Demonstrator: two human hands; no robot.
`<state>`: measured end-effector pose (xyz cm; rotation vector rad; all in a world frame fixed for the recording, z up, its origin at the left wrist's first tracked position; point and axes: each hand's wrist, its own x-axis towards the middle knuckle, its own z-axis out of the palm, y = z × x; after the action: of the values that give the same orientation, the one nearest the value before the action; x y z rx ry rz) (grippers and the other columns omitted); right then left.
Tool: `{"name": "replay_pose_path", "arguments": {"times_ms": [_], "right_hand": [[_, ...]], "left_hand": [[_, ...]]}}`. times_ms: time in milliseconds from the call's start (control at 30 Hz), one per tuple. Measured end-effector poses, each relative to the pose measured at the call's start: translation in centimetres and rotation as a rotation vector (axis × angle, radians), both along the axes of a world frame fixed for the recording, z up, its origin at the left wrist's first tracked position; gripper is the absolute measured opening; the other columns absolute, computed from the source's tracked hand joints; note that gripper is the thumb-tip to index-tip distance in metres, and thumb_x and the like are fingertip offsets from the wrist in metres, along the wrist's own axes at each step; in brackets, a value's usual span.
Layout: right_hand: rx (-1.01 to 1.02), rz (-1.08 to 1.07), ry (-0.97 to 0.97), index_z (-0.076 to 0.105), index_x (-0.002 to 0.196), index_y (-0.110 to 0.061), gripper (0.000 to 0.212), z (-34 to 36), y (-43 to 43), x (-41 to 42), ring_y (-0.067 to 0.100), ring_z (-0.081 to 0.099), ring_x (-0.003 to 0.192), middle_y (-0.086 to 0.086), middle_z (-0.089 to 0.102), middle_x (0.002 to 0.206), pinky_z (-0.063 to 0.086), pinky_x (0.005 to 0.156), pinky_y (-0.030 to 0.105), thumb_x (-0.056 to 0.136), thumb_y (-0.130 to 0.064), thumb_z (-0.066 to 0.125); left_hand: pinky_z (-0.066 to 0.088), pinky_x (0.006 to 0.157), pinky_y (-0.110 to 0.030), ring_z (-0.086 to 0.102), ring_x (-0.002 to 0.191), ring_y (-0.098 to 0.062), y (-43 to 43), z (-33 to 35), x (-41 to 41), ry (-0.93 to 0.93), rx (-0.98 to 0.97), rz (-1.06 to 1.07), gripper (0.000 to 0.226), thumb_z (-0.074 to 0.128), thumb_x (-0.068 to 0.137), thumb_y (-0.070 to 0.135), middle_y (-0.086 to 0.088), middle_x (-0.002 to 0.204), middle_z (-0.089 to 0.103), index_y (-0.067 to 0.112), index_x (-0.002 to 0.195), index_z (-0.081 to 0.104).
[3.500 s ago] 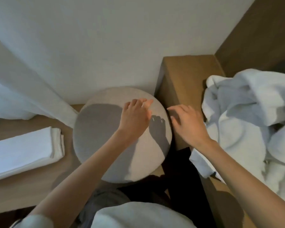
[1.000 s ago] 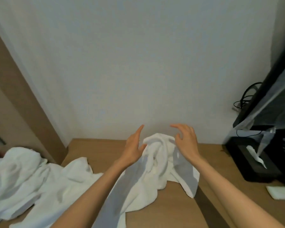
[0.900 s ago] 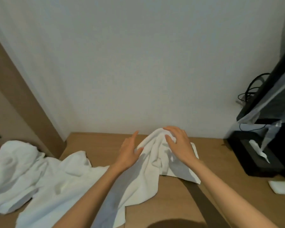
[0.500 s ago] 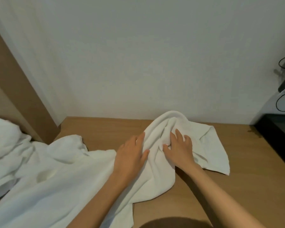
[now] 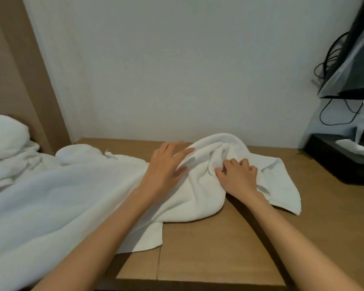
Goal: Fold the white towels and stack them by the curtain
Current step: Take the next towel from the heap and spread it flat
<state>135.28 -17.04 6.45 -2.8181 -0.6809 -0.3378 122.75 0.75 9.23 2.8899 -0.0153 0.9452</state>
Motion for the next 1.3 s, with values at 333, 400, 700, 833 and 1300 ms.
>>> {"name": "replay_pose_path", "arguments": {"times_ms": [333, 400, 700, 833, 1300], "right_hand": [[-0.017, -0.194, 0.124, 0.026, 0.141, -0.025, 0.048, 1.0, -9.4, -5.6, 0.032, 0.033, 0.123, 0.010, 0.040, 0.137, 0.028, 0.096, 0.046, 0.097, -0.041, 0.032], [0.013, -0.143, 0.143, 0.010, 0.147, -0.032, 0.057, 1.5, -10.1, -6.8, 0.034, 0.029, 0.126, 0.011, 0.031, 0.143, 0.027, 0.101, 0.048, 0.096, -0.032, 0.036], [-0.054, 0.656, 0.207, 0.053, 0.118, -0.040, 0.035, 3.1, -8.6, -14.2, 0.009, 0.033, 0.121, -0.012, 0.044, 0.131, 0.035, 0.099, 0.031, 0.084, -0.037, 0.059], [-0.143, 0.651, -0.068, 0.057, 0.115, -0.026, 0.021, 2.2, -7.4, -15.1, 0.014, 0.036, 0.116, -0.005, 0.046, 0.128, 0.042, 0.087, 0.027, 0.096, -0.031, 0.050], [0.838, 0.627, -0.128, 0.047, 0.100, -0.021, 0.006, 12.2, -6.7, -16.2, -0.011, 0.052, 0.076, -0.017, 0.053, 0.084, 0.036, 0.061, 0.006, 0.099, -0.017, 0.043]], "left_hand": [[0.013, 0.093, -0.029, 0.035, 0.120, -0.009, -5.4, -2.3, -10.5, 0.129, -0.001, -0.059, 0.035, 0.044, 0.091, 0.058, 0.017, 0.125, 0.047, 0.040, 0.118, 0.057], [0.008, 0.102, -0.033, 0.025, 0.132, -0.009, -5.3, -2.9, -12.4, 0.169, 0.050, -0.043, 0.050, 0.041, 0.086, 0.068, 0.020, 0.143, 0.035, 0.043, 0.129, 0.048], [0.033, 0.080, -0.025, 0.037, 0.092, -0.008, -4.6, -4.1, -17.7, 0.064, -0.079, 0.087, 0.046, 0.055, 0.075, 0.071, 0.009, 0.104, 0.050, 0.033, 0.101, 0.061], [0.031, 0.085, -0.025, 0.041, 0.101, -0.009, -4.4, -4.7, -18.8, 0.044, -0.081, 0.130, 0.039, 0.048, 0.084, 0.065, 0.012, 0.109, 0.048, 0.038, 0.108, 0.063], [0.038, 0.086, -0.039, 0.057, 0.101, -0.026, -2.0, 2.3, -19.9, -0.238, -0.083, 0.309, 0.047, 0.063, 0.088, 0.041, -0.006, 0.116, 0.063, 0.029, 0.133, 0.053]]}}
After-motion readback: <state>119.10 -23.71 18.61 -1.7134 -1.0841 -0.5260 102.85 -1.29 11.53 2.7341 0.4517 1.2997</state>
